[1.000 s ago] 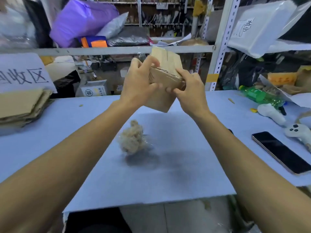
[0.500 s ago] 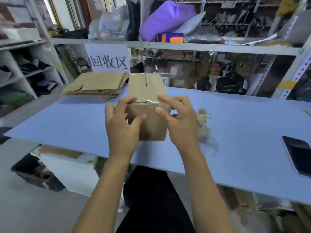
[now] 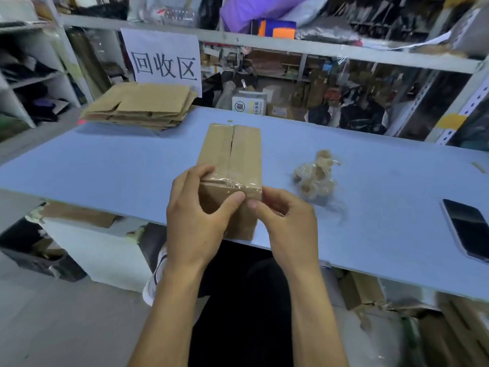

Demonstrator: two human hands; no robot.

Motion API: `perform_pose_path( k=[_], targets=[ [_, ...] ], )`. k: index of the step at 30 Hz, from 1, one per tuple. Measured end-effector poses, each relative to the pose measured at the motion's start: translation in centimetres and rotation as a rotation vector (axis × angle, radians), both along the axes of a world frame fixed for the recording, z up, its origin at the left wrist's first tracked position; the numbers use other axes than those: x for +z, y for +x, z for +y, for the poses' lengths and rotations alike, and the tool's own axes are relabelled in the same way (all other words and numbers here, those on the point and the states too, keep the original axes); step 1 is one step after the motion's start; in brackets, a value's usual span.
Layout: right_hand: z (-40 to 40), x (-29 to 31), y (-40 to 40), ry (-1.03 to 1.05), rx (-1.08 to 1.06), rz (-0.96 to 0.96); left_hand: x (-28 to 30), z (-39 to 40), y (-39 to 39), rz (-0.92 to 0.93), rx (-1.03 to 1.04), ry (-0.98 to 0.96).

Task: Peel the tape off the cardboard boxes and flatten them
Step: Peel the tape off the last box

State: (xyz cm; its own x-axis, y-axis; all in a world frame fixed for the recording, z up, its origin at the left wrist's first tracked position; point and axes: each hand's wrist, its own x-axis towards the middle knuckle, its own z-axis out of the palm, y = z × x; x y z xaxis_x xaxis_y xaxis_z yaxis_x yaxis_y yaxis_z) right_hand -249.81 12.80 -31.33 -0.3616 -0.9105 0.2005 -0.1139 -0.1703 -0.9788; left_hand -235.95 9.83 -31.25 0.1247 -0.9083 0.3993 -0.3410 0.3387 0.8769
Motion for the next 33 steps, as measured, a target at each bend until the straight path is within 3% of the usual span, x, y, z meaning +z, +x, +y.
perform_pose_path(
  k=[3, 7, 10, 16, 22, 28, 33],
  targets=[
    [0.3, 0.4, -0.5, 0.012, 0.005, 0.071, 0.9, -0.6, -0.3, -0.118, -0.015, 0.049],
    [0.9, 0.9, -1.1, 0.060, 0.052, 0.224, 1.2, -0.4, -0.3, -0.126, -0.012, 0.062],
    [1.1, 0.7, -0.7, 0.040, -0.044, 0.341, 1.2, 0.0, -0.4, -0.116, -0.002, 0.069],
    [1.4, -0.3, 0.3, -0.003, -0.346, 0.353, 1.0, 0.2, -1.5, -0.119, -0.053, 0.075],
    [1.6, -0.4, -0.6, 0.038, -0.302, 0.376, 0.7, 0.4, -2.6, -0.100, -0.059, 0.067],
    [1.8, -0.2, -0.9, 0.019, -0.266, 0.218, 0.4, 0.5, -1.9, -0.073, -0.077, 0.047],
    [1.7, 0.1, -0.9, 0.011, -0.221, 0.214, 0.2, 0.5, -1.2, -0.029, -0.146, 0.021]
  ],
)
